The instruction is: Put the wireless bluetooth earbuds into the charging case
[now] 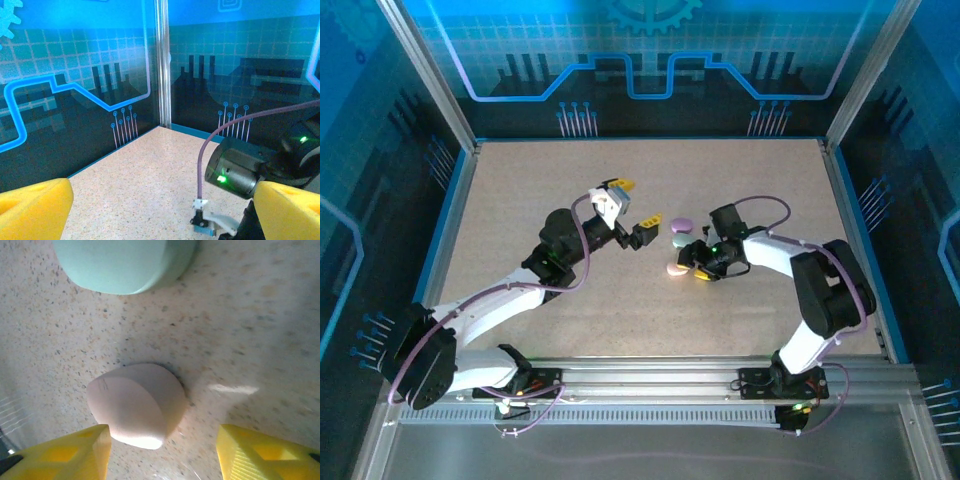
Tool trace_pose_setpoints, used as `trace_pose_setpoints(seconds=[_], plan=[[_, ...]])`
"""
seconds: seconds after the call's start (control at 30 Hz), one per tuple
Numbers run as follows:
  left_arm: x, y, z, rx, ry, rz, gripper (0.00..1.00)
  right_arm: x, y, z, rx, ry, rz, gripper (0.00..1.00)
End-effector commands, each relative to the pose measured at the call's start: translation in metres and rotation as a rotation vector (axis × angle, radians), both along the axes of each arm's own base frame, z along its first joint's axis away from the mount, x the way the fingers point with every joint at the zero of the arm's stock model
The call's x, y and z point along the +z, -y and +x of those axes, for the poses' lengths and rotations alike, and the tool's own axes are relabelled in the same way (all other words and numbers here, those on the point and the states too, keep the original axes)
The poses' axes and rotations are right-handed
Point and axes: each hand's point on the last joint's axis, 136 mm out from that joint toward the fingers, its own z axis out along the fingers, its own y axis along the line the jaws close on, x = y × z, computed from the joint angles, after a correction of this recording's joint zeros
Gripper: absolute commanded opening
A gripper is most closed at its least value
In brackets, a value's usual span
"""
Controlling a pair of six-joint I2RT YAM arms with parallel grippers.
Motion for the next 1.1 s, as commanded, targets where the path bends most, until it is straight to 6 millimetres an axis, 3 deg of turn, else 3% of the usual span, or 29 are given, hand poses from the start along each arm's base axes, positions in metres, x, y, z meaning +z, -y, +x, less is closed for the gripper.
trace_pose_setpoints(seconds=[0.0, 0.07, 0.13, 0.27, 0.37, 0.47, 0.53, 0.63, 0.83, 1.0, 1.07], plan=[[0.008, -0.010, 0.006, 0.049, 0.027, 0.002, 0.95, 0.033, 0.027, 0.014, -0.029, 0.100, -0.114, 0.60], [0.005, -0.016, 0.012, 0.088, 0.010, 0.008, 0.96, 0.056, 0.047, 0.021, -0.057, 0.182, -0.196, 0.60], [-0.002, -0.030, 0.024, 0.171, -0.023, 0.013, 0.97, 0.085, 0.081, 0.030, -0.120, 0.302, -0.356, 0.61], [-0.029, -0.085, 0.058, 0.429, -0.156, 0.014, 0.99, 0.139, 0.143, 0.048, -0.201, 0.625, -0.702, 0.63], [-0.063, -0.145, 0.078, 0.648, -0.302, 0.016, 0.99, 0.135, 0.175, 0.057, -0.195, 0.786, -0.920, 0.68], [-0.099, -0.202, 0.085, 0.820, -0.416, 0.021, 0.99, 0.110, 0.183, 0.066, -0.106, 0.825, -0.978, 0.74], [-0.117, -0.232, 0.083, 0.908, -0.448, 0.033, 0.99, 0.087, 0.180, 0.073, -0.069, 0.818, -0.915, 0.74], [-0.137, -0.263, 0.080, 1.001, -0.471, 0.071, 0.99, 0.073, 0.168, 0.086, -0.027, 0.883, -0.848, 0.74], [-0.166, -0.278, 0.080, 1.018, -0.455, 0.110, 0.99, 0.069, 0.144, 0.107, 0.095, 1.027, -0.765, 0.73], [-0.174, -0.273, 0.082, 0.923, -0.486, 0.107, 0.99, 0.060, 0.147, 0.097, 0.078, 1.125, -0.588, 0.73], [-0.179, -0.277, 0.078, 0.906, -0.492, 0.066, 0.99, 0.059, 0.149, 0.095, 0.078, 1.097, -0.598, 0.75]])
